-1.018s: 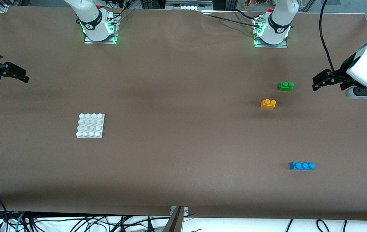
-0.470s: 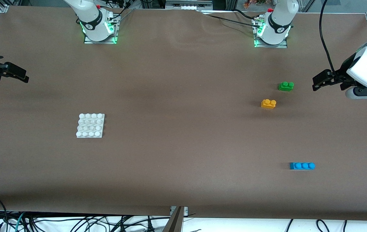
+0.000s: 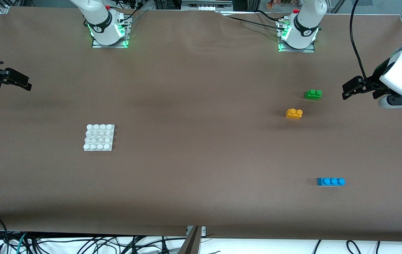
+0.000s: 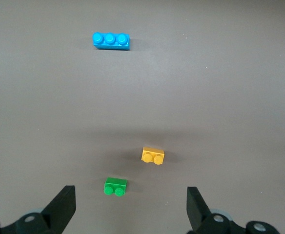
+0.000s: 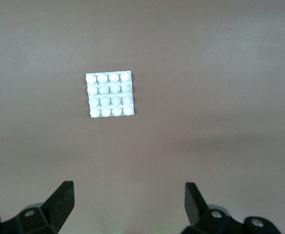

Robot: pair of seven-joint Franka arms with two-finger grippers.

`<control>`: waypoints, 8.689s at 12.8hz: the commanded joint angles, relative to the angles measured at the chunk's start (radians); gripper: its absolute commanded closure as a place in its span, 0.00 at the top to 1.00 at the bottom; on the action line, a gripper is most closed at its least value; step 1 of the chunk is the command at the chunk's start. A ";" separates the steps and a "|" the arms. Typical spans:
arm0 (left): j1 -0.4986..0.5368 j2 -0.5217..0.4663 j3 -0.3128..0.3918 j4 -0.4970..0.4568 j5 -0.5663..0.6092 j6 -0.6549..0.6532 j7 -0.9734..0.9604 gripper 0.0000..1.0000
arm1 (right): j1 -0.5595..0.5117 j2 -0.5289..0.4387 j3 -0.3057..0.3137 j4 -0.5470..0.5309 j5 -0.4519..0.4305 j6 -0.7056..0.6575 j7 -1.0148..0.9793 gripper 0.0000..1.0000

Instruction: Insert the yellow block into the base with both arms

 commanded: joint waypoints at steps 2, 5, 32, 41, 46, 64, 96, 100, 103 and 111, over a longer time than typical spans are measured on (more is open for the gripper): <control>0.000 0.017 0.004 0.031 -0.022 -0.009 0.015 1.00 | -0.001 -0.016 0.002 -0.014 -0.001 0.001 0.013 1.00; 0.000 0.017 0.004 0.031 -0.022 -0.010 0.015 1.00 | -0.001 -0.016 0.002 -0.014 -0.001 0.001 0.013 1.00; 0.001 0.017 0.005 0.029 -0.022 -0.012 0.015 1.00 | 0.000 -0.016 0.002 -0.014 -0.001 0.001 0.013 1.00; 0.000 0.017 0.004 0.031 -0.023 -0.012 0.015 1.00 | -0.001 -0.008 0.002 -0.014 0.000 -0.001 0.009 1.00; -0.003 0.028 0.002 0.048 -0.022 -0.032 0.015 1.00 | 0.000 0.056 0.002 -0.004 -0.013 0.003 -0.034 1.00; 0.001 0.028 0.004 0.048 -0.023 -0.050 0.013 1.00 | -0.023 0.390 0.003 -0.357 0.089 0.829 -0.027 1.00; 0.000 0.030 0.004 0.051 -0.025 -0.050 0.015 1.00 | -0.029 0.538 0.049 -0.348 0.157 0.862 -0.123 0.70; 0.000 0.030 0.004 0.051 -0.025 -0.050 0.015 1.00 | -0.026 0.553 0.051 -0.348 0.160 0.869 -0.116 0.60; 0.000 0.030 0.004 0.051 -0.025 -0.050 0.015 1.00 | -0.023 0.553 0.052 -0.348 0.160 0.869 -0.119 0.59; 0.000 0.030 0.004 0.052 -0.025 -0.050 0.015 1.00 | -0.006 0.565 0.083 -0.320 0.160 0.863 -0.111 0.58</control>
